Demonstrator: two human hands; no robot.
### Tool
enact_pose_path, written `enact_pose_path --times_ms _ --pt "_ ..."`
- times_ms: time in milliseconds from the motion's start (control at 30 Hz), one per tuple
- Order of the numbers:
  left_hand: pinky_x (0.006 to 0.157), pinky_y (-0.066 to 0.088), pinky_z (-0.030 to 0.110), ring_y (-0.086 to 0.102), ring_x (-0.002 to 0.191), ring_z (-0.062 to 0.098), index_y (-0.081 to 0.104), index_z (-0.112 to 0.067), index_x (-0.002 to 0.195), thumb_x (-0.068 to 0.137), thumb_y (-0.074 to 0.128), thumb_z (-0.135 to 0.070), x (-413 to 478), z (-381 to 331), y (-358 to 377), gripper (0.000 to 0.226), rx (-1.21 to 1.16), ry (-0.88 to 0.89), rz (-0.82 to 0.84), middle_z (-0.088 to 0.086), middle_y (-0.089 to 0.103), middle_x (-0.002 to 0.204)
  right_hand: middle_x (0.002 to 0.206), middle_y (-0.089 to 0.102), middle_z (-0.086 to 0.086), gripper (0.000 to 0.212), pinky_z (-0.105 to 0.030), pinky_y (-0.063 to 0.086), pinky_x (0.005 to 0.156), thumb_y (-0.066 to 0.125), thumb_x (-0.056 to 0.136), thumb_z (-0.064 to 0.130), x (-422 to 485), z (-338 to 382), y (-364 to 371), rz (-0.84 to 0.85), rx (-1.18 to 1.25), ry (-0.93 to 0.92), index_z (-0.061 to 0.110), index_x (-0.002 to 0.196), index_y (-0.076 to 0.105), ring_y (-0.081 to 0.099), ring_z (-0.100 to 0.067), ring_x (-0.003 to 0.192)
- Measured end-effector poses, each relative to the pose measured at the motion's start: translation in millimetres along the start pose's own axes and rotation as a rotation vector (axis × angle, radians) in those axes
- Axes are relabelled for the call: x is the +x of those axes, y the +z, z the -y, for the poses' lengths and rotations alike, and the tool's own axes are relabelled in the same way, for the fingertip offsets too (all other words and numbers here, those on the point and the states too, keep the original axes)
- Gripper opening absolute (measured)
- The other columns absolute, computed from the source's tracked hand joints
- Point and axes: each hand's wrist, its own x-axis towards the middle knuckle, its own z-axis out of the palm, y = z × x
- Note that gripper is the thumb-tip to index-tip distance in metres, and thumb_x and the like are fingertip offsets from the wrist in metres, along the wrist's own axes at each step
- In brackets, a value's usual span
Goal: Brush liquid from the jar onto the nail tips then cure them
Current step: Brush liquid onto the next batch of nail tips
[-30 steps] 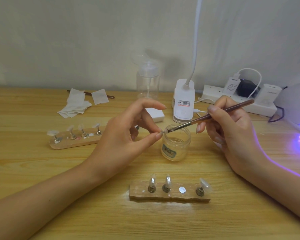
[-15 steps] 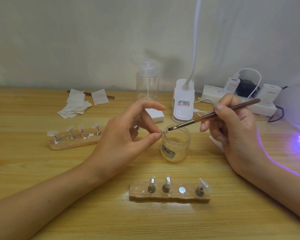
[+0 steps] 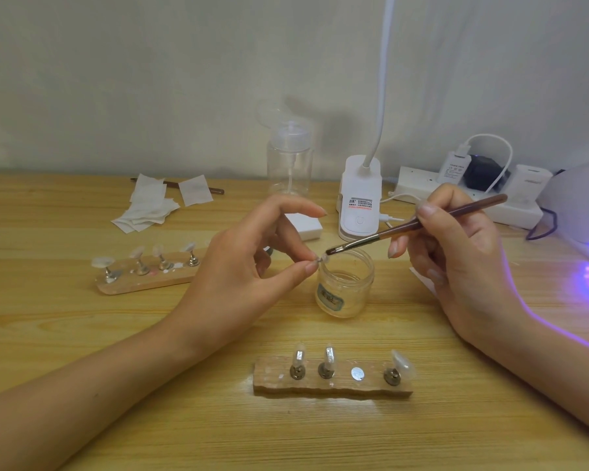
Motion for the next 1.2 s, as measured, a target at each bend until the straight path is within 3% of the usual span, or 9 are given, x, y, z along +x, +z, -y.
enact_pose_path --times_ms 267,433,633,833,1033,1200 --pt "0.056 0.039 0.046 0.064 0.079 0.012 0.059 -0.032 0.120 0.086 0.073 -0.015 -0.3 0.4 -0.4 0.041 0.015 0.009 0.004 -0.009 0.068 0.082 0.061 0.065 -0.011 0.024 -0.015 0.027 0.038 0.058 0.094 0.023 0.1 -0.7 -0.5 -0.035 -0.046 0.023 0.017 0.074 0.046 0.033 -0.008 0.036" --pt "0.056 0.040 0.045 0.065 0.081 0.013 0.059 -0.032 0.120 0.085 0.072 -0.018 -0.2 0.0 -0.6 0.040 0.018 0.010 0.002 -0.009 0.068 0.082 0.063 0.067 -0.010 0.020 -0.014 0.030 0.040 0.051 0.095 0.020 -1.2 0.1 -0.2 0.036 -0.021 -0.011 0.016 0.076 0.045 0.034 -0.008 0.036" --pt "0.056 0.040 0.045 0.063 0.078 0.012 0.060 -0.030 0.120 0.085 0.072 -0.016 -0.3 0.2 -0.7 0.040 0.001 -0.003 0.001 -0.007 0.068 0.081 0.061 0.065 -0.012 0.023 -0.014 0.029 0.039 0.058 0.095 0.023 -0.3 -1.1 -0.3 -0.022 -0.056 0.005 0.016 0.076 0.046 0.035 -0.007 0.036" --pt "0.056 0.040 0.043 0.063 0.079 0.009 0.060 -0.028 0.120 0.084 0.072 -0.015 0.1 0.0 -0.1 0.040 0.001 -0.001 -0.001 -0.008 0.068 0.081 0.062 0.067 -0.011 0.020 -0.014 0.030 0.039 0.052 0.095 0.019 -1.2 -1.2 1.1 0.035 -0.023 -0.025 0.017 0.076 0.045 0.033 -0.008 0.035" --pt "0.056 0.041 0.042 0.065 0.081 0.011 0.060 -0.029 0.120 0.084 0.072 -0.015 -1.6 -0.3 0.3 0.040 0.012 0.009 0.001 -0.007 0.068 0.081 0.062 0.066 -0.012 0.023 -0.014 0.027 0.038 0.058 0.094 0.023 0.3 -1.7 -0.8 -0.031 -0.059 0.012 0.016 0.076 0.047 0.032 -0.008 0.035" --pt "0.055 0.040 0.042 0.063 0.079 0.011 0.060 -0.030 0.119 0.085 0.072 -0.015 -0.7 -0.4 0.0 0.040 0.013 0.012 -0.004 -0.008 0.068 0.082 0.063 0.067 -0.009 0.020 -0.014 0.029 0.039 0.051 0.095 0.019 -0.4 -1.3 -0.6 0.037 -0.010 -0.031 0.016 0.077 0.044 0.032 -0.007 0.035"
